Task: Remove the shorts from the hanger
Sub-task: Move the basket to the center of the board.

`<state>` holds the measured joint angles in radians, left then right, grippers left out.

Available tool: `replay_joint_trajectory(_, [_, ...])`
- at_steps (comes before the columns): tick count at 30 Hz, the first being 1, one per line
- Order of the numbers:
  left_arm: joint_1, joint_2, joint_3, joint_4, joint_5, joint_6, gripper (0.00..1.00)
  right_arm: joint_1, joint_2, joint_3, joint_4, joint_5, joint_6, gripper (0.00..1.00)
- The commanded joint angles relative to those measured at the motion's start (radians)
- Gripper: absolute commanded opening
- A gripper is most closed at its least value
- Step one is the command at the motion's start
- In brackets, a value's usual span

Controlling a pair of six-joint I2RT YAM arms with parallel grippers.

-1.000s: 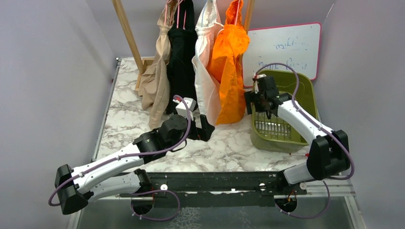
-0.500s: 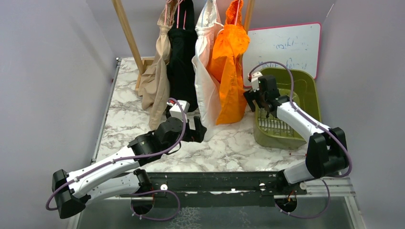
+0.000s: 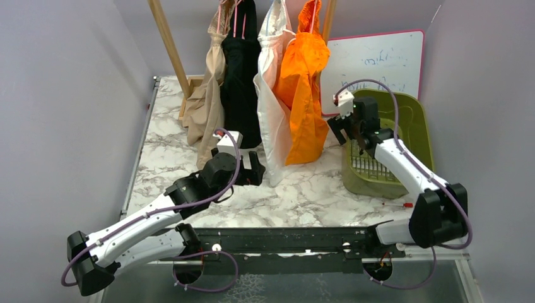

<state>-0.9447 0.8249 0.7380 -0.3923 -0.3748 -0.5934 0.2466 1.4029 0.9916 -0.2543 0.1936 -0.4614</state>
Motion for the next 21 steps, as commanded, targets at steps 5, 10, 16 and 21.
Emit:
replay_joint_trajectory(5, [0.119, 0.023, -0.016, -0.029, 0.001, -0.018, 0.99, -0.007, -0.216, 0.117, -0.042, -0.123, 0.222, 0.99])
replay_joint_trajectory(10, [0.196, 0.024, -0.024, -0.063, 0.03, -0.019, 0.99, -0.008, -0.303, 0.066, -0.004, -0.328, 0.362, 0.99])
replay_joint_trajectory(16, [0.225, 0.002, -0.033, -0.096, 0.006, -0.02, 0.99, -0.007, -0.364, 0.098, -0.007, -0.504, 0.742, 0.99])
replay_joint_trajectory(21, [0.225, -0.091, -0.046, -0.15, -0.097, -0.049, 0.99, -0.007, -0.415, 0.066, 0.082, -0.578, 0.969, 1.0])
